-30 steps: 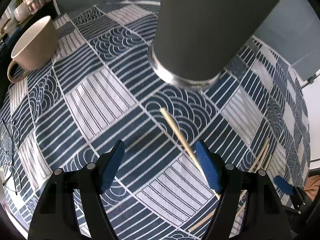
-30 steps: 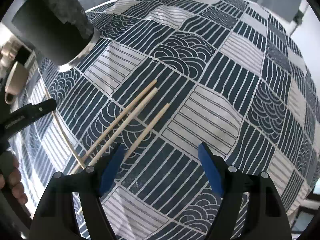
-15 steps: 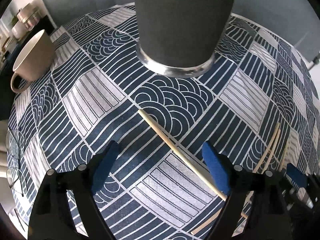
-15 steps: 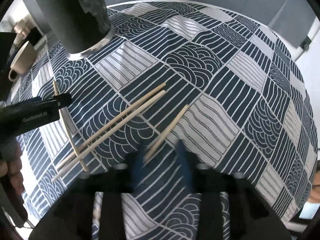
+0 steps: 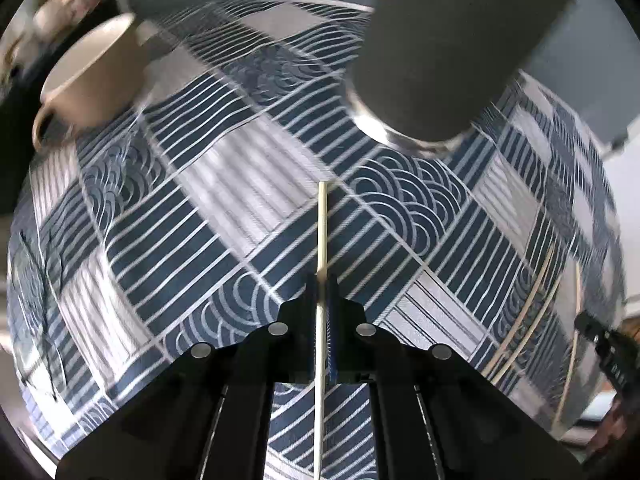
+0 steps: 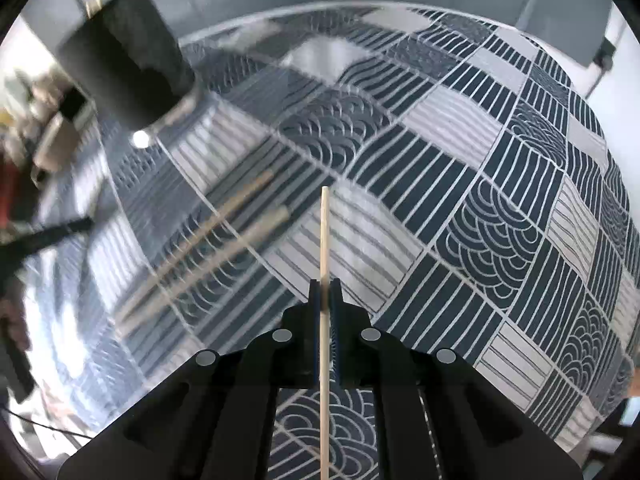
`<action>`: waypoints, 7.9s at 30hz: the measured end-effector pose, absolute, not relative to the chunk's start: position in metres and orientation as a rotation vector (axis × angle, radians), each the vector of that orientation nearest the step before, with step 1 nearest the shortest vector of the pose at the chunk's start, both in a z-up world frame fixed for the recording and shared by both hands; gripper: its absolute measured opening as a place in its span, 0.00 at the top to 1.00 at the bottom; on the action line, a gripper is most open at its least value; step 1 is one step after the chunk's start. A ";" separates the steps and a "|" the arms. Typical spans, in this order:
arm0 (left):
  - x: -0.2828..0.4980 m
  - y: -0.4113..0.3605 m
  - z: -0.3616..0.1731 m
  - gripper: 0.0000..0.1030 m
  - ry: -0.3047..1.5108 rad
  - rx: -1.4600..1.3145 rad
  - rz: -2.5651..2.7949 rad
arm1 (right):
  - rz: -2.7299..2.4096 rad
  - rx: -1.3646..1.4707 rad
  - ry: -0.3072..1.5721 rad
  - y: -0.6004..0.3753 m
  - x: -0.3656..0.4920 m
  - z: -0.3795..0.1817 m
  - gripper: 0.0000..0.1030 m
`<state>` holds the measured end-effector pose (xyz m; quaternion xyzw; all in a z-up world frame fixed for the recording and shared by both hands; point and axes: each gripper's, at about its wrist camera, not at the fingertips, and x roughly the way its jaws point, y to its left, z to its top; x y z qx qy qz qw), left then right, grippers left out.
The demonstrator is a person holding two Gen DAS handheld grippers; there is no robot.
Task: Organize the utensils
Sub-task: 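Lift the left tool's chopstick over the holder while the right tool carries its own, then lower the left tool's chopstick into the holder and open while the right tool releases its own, then move both open tools back down toward the last two chopsticks on the cloth, then close the left tool on a wooden chopstick while the right tool grasps the other, then lift the left tool's chopstick over the black holder while the right tool carries its own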
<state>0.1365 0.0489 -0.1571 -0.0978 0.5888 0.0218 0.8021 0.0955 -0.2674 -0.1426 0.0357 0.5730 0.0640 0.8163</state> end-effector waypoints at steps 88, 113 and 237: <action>0.176 0.033 0.007 0.29 0.594 -0.219 -0.176 | 0.339 0.147 0.819 -0.212 0.226 -0.014 0.25; 0.091 -0.034 -0.142 0.29 1.004 -0.020 -0.337 | 0.113 0.088 1.274 -0.237 0.118 -0.164 0.26; 0.250 0.041 0.031 0.95 0.643 -0.343 -0.347 | 0.612 0.052 0.717 -0.116 0.299 0.107 0.96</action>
